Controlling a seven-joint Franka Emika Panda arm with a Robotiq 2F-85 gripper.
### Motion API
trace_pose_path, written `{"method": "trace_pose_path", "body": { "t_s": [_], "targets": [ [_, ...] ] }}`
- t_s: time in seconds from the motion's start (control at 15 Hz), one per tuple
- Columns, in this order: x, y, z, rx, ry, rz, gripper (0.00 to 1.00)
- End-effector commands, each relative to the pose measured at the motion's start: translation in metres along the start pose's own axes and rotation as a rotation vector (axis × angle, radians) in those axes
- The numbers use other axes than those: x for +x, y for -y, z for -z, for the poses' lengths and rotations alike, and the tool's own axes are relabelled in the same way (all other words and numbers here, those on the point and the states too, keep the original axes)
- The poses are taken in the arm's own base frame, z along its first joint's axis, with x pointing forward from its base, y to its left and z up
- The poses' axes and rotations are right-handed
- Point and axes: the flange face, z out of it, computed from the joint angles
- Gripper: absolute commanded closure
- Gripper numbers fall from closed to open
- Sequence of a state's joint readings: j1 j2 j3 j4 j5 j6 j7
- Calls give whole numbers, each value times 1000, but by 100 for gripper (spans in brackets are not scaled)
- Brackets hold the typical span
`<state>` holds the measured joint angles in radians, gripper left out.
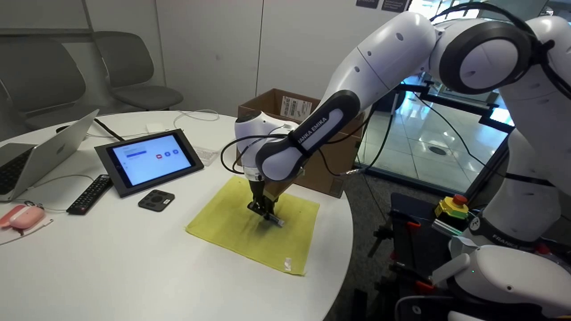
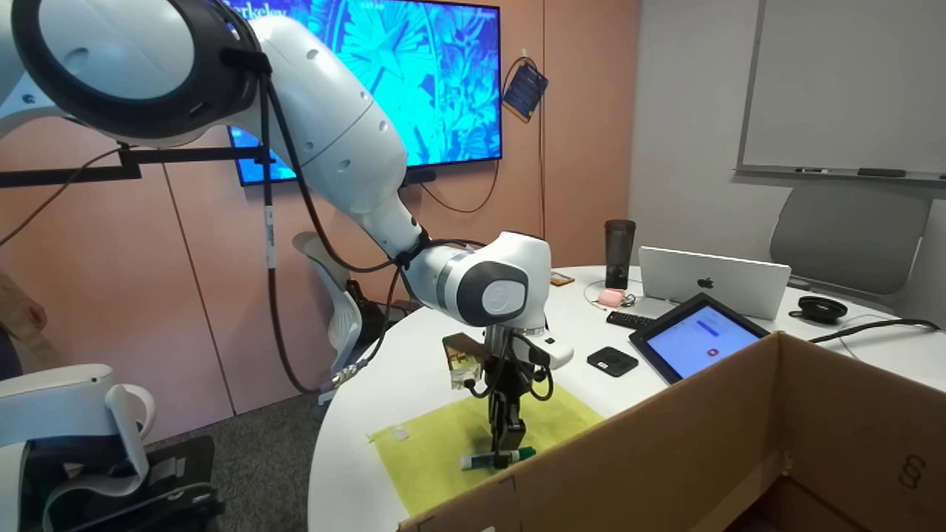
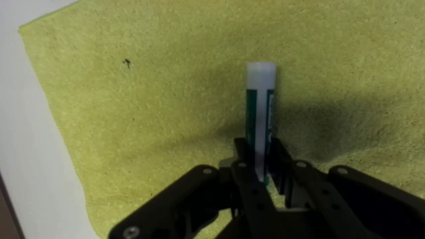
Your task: Put the marker on the towel then put the towel in the box
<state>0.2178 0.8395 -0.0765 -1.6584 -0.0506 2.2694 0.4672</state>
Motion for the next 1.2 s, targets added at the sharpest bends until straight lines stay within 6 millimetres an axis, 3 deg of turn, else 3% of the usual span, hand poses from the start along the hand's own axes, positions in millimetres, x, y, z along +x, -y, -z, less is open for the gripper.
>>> {"method": "trace_pose_path", "body": {
  "t_s": [0.0,0.13,0.2,0.27,0.33,0.6,0.93,1.13],
  "targets": [
    [0,20,-8,-8,-37,18,93],
    [-6,34,-6,-8,-52,50,92],
    [-10,43,-5,-7,-62,67,87],
    [-14,52,-3,-7,-71,88,69],
    [-19,62,-4,-11,-79,110,58],
    [-32,89,-4,-8,-100,161,28],
    [-37,98,-7,-9,-111,171,15],
    [-38,95,-1,28,-116,162,1]
  ]
}}
